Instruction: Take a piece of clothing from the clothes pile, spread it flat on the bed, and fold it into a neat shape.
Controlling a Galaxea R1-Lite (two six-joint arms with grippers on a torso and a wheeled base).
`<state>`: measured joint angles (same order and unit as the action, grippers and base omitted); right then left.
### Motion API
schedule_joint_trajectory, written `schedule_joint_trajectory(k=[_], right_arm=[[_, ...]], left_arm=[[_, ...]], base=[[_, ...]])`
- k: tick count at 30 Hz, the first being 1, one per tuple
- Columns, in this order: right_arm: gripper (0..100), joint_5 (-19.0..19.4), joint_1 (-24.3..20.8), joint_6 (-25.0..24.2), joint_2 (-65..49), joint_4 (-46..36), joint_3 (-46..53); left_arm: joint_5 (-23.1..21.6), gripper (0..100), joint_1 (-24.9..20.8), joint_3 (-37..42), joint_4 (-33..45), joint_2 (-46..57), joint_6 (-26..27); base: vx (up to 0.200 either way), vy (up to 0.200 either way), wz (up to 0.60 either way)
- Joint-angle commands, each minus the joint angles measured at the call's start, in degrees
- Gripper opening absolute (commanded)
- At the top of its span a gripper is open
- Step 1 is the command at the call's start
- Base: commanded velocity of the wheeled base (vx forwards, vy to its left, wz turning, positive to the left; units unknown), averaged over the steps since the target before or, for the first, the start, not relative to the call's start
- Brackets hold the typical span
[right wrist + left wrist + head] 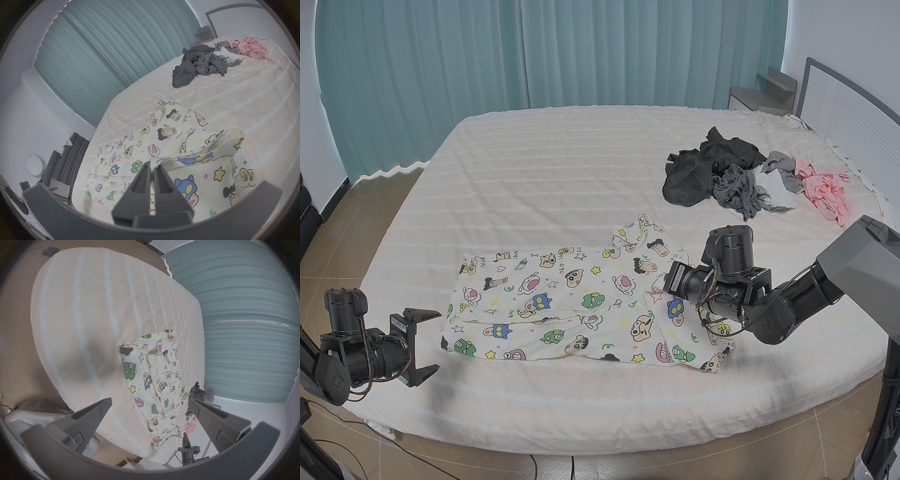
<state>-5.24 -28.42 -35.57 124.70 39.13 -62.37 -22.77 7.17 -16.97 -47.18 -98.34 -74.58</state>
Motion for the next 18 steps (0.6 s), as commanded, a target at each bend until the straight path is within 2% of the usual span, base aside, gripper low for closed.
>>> schedule_joint_trajectory(k=[1, 6, 15, 18], right_arm=[[0, -2.49, -1.82, 0.24, -0.86, -0.11, 1.99], [0, -5.74, -3.58, -0.11, -2.09, 0.77, 7.08], [0, -6.8, -6.12, -0.64, -5.61, 7.27, 15.7], [0, -8.03, -8.41, -1.25, -5.43, 7.71, 19.65]], left_arm=[[0.01, 100, 0.04, 0.01, -0.02, -0.18, -0.04], [0.01, 100, 0.04, 0.18, -0.02, -0.18, -0.04], [0.01, 100, -0.05, 0.27, -0.02, -0.18, 0.05], [0.01, 100, -0.05, 0.36, -0.02, -0.18, 0.05]], base=[[0.0, 0.0, 0.0], [0.0, 0.0, 0.0], [0.0, 0.0, 0.0], [0.0, 0.0, 0.0]])
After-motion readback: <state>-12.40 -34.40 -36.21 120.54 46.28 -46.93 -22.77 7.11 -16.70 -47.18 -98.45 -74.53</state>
